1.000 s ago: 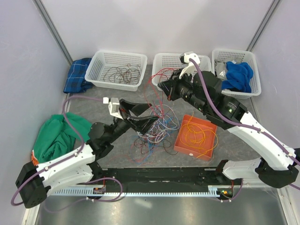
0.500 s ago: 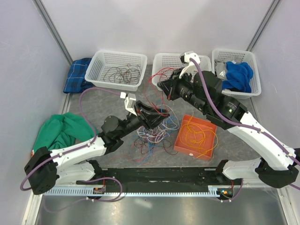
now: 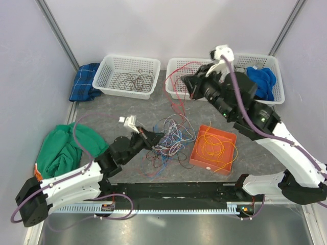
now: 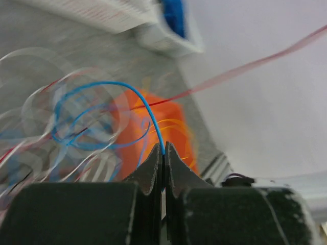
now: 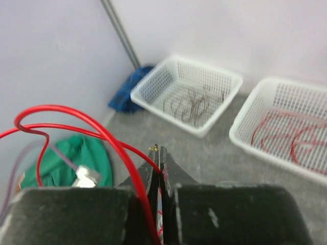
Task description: Untangle the cables
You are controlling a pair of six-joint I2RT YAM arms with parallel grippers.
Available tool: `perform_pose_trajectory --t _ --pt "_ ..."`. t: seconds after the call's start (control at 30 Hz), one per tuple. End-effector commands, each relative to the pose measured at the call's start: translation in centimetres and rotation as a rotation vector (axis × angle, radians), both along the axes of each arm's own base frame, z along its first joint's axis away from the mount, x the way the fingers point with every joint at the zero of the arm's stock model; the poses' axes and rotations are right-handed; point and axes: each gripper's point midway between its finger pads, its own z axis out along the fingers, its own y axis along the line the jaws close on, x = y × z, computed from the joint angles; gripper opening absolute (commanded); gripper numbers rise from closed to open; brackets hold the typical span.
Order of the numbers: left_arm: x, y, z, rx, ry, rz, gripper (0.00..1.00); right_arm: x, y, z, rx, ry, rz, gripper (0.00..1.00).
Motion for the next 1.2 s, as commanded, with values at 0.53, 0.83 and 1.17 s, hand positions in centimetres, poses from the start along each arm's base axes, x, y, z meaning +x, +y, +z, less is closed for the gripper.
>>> perform_pose_trajectory --t 0.53,0.83,1.17 --pt "-3.4 12.9 -22.0 0.09 0.65 0.498 0.02 4.5 -6.5 12.8 0.11 -0.287 -0.391 0.0" --pt "-3.8 11.0 -20.1 0.102 0.572 0.365 0.02 15.5 -6.3 7.6 0.056 -0.177 -0.506 0.0" --pt "-4.0 10.9 -19.8 0.143 0.517 0.321 0.03 26.7 -12.8 0.2 0.152 -0.009 -0.654 0.0"
